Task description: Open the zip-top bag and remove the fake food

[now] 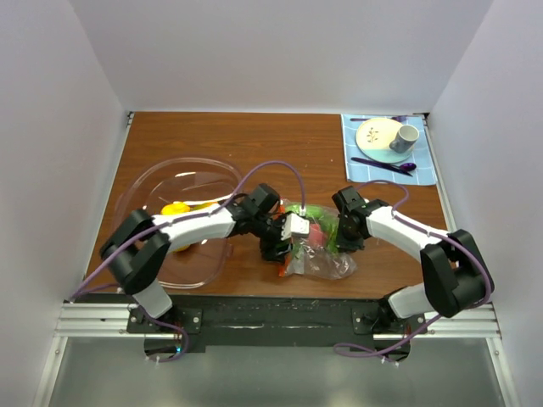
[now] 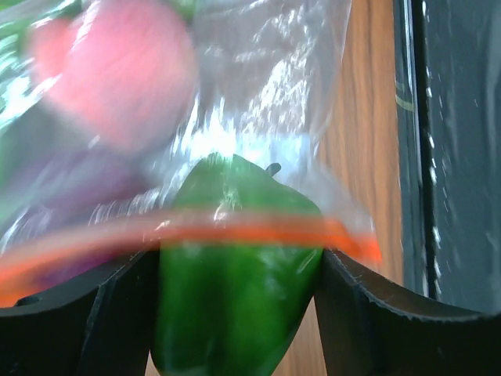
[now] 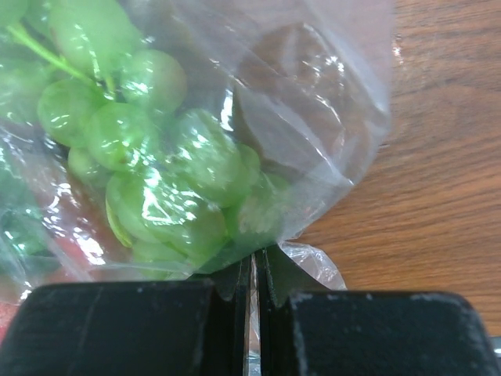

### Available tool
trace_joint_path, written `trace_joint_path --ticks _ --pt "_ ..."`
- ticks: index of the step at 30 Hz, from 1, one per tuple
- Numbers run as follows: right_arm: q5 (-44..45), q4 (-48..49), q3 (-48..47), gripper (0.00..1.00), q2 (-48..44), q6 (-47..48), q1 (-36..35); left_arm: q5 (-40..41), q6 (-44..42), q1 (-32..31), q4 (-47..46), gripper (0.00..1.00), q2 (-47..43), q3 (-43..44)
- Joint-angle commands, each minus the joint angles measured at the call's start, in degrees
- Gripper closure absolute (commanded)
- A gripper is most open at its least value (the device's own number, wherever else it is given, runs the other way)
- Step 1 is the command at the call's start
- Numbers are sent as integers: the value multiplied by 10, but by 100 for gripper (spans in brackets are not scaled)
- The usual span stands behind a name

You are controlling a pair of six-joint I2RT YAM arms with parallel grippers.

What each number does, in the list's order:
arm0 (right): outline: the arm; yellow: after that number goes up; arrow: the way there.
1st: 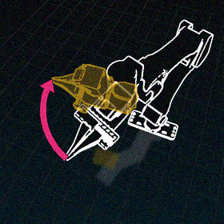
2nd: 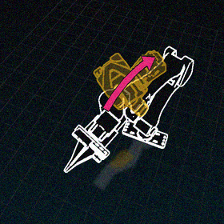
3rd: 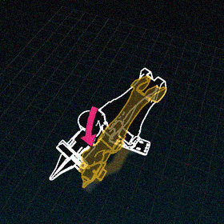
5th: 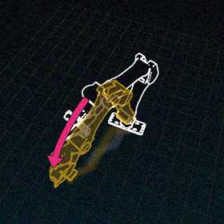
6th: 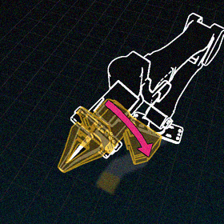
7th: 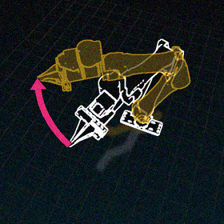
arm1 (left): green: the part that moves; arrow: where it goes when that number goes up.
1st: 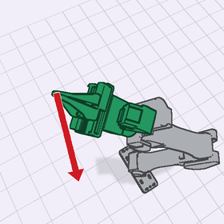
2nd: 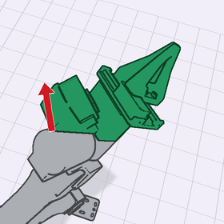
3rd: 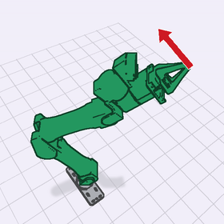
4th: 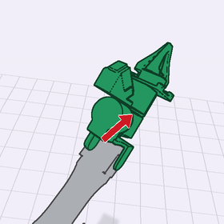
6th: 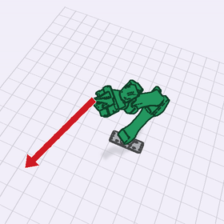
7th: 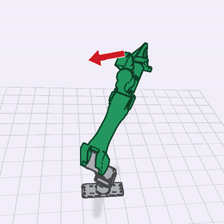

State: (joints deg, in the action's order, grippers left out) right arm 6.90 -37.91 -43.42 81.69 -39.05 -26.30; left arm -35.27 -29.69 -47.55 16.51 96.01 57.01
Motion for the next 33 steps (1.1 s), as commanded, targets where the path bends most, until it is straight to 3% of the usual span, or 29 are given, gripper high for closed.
trace_joint_path --ticks 1,5,9,11,15,17,18,19,22,24,33 --pt "27 -15 1 100 -14 -9 -4 56 -49 41 152 100 -116 57" --pt "24 -9 1 100 -12 -10 -3 70 -81 171 251 100 -229 122" --pt "20 -8 -4 100 -17 -8 -3 108 -135 298 312 100 -288 138" --pt "22 -10 -7 100 -23 -6 -3 120 -149 369 300 100 -319 101" --pt "19 -16 -11 100 -39 -7 -4 173 -113 441 204 100 -332 1" --pt "15 -20 -17 100 -52 -8 -3 194 -79 442 193 96 -294 -30" --pt "14 -23 -19 100 -57 -8 -3 208 -64 442 192 86 -276 -30" --pt "14 -31 -26 100 -61 -8 -3 210 -46 442 193 49 -244 -25" --pt "16 -46 -37 100 -81 -5 -3 174 -14 439 204 0 -220 -9" --pt "18 -51 -37 100 -93 -4 -3 145 9 422 205 0 -222 10" --pt "14 -18 4 100 -45 -8 -4 107 77 172 158 0 -207 46"
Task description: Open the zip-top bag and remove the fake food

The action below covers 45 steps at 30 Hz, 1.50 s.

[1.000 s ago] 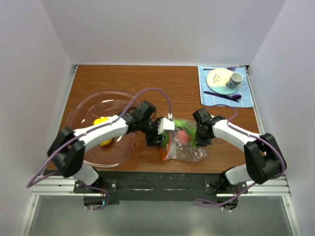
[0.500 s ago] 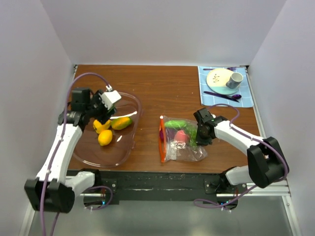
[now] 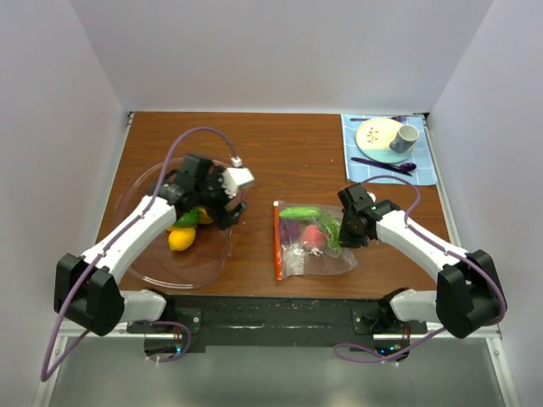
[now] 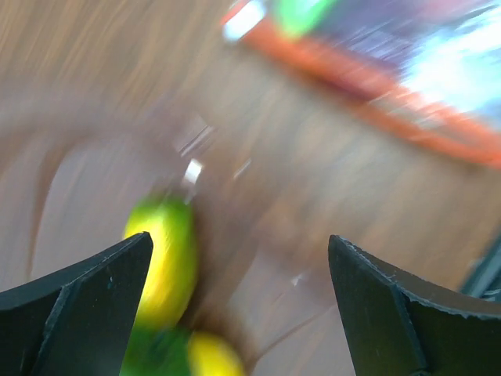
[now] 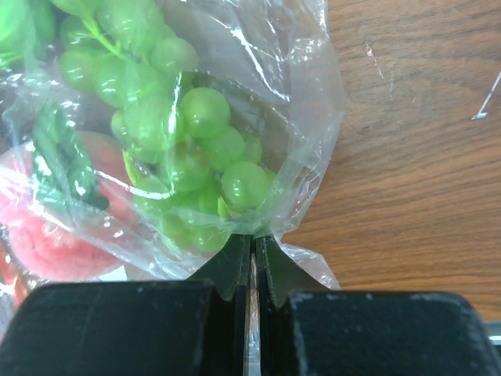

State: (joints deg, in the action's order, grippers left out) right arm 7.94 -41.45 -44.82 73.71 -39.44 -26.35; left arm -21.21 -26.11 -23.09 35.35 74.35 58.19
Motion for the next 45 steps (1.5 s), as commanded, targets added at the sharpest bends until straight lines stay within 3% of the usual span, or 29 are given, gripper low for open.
trace_joint_path --ticks 1,9,17,29,34,43,45 --pt "7 26 22 100 50 -3 -3 -28 37 -100 -32 0 29 33" --pt "21 65 39 100 138 -6 -5 1 -7 -151 -49 0 112 24" --pt "14 83 29 100 182 -2 -6 -70 -30 -179 -139 0 166 26" --pt "-16 85 34 100 159 -11 -7 -120 -32 -194 -211 0 263 58" --pt "-23 86 38 100 154 -12 -7 -152 4 -206 -238 0 291 85" --pt "-32 92 47 100 155 -13 -8 -139 24 -250 -263 0 317 88" --pt "-28 82 41 100 145 -10 -7 -125 6 -255 -251 12 321 86"
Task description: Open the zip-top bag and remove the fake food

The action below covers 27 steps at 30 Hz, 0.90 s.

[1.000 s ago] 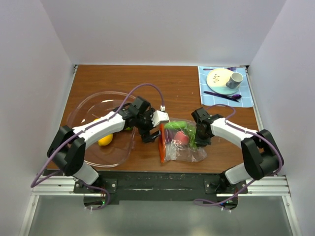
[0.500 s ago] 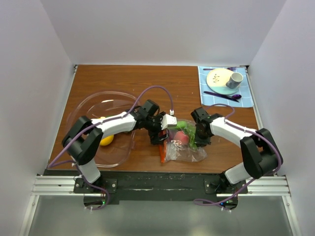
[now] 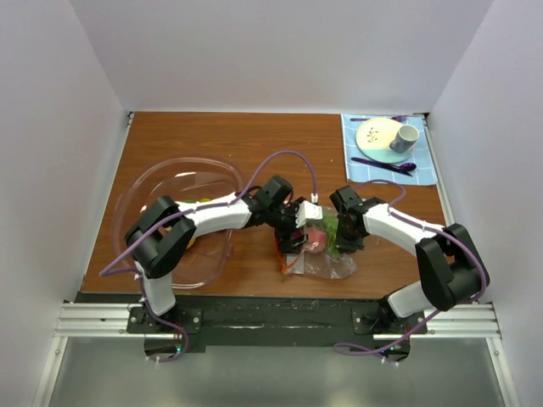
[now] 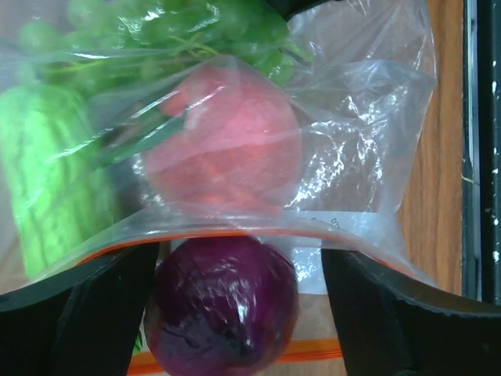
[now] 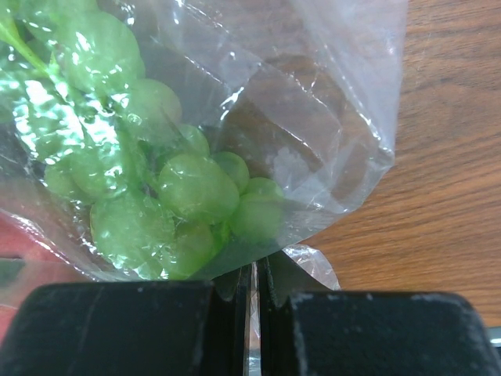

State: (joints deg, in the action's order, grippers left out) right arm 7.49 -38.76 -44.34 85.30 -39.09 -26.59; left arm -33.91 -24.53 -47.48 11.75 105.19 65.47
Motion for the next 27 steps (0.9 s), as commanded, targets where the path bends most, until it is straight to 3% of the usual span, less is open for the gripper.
trace_joint_path --ticks 1,3,4,7,15,18,19,20,27 --pt "-22 53 35 100 26 -14 -5 14 -16 -11 2 26 13 12" --pt "-15 40 28 100 15 -13 -6 29 -36 -11 20 43 7 6" --pt "-14 35 24 100 10 -13 -5 45 -40 -11 32 70 2 -4" --pt "-10 19 9 100 -7 -10 -6 90 -54 -11 82 99 -22 -6" --pt "-6 5 -14 100 -15 -4 -5 113 -58 39 205 100 -163 -23" --pt "-5 16 -7 100 -15 -5 -5 126 -42 47 190 60 -203 -68" --pt "-4 18 -4 100 -14 -6 -5 131 -36 47 186 26 -209 -73" --pt "-3 18 -3 100 -14 -5 -5 132 -29 47 188 0 -219 -69" --pt "-1 13 9 100 -37 -1 -5 146 -48 47 201 0 -246 -72"
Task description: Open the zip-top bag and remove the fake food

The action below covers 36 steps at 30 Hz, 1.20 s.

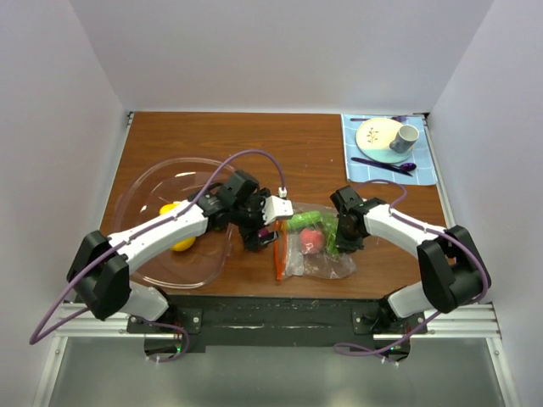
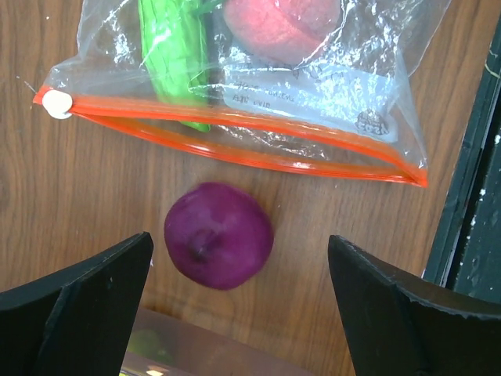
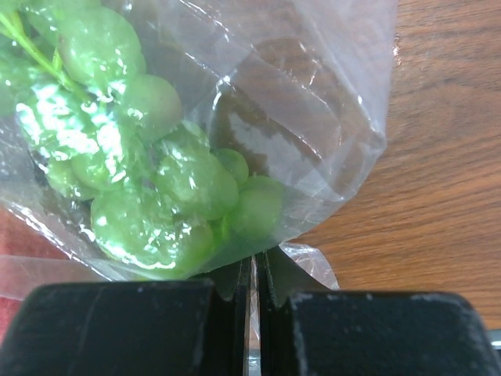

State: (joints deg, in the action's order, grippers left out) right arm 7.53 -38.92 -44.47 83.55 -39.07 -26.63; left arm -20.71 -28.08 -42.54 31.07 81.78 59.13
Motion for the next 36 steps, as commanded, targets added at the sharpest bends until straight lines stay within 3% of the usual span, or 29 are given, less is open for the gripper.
trace_joint_path --ticks 1,13,20,23,26,27,29,30,36 --pt "-1 14 12 100 -21 -1 -4 26 -14 -3 1 0 -7 -11" --pt "4 2 11 100 -50 -1 -4 97 -40 -10 -8 0 178 37" --pt "5 4 18 100 -57 -1 -4 110 -43 -15 -26 0 196 28" --pt "6 4 21 100 -59 -1 -4 110 -51 -19 -23 10 194 26" --pt "9 4 22 100 -61 -2 -4 109 -51 -21 -9 34 185 32" --pt "10 4 22 100 -62 -2 -4 104 -50 -21 3 56 182 41" --pt "12 2 23 100 -62 -2 -4 90 -41 -22 18 73 163 57" --pt "13 3 23 100 -63 -2 -4 86 -37 -22 33 96 156 76" --pt "13 -3 23 100 -72 -5 -4 95 -7 -12 81 100 67 142"
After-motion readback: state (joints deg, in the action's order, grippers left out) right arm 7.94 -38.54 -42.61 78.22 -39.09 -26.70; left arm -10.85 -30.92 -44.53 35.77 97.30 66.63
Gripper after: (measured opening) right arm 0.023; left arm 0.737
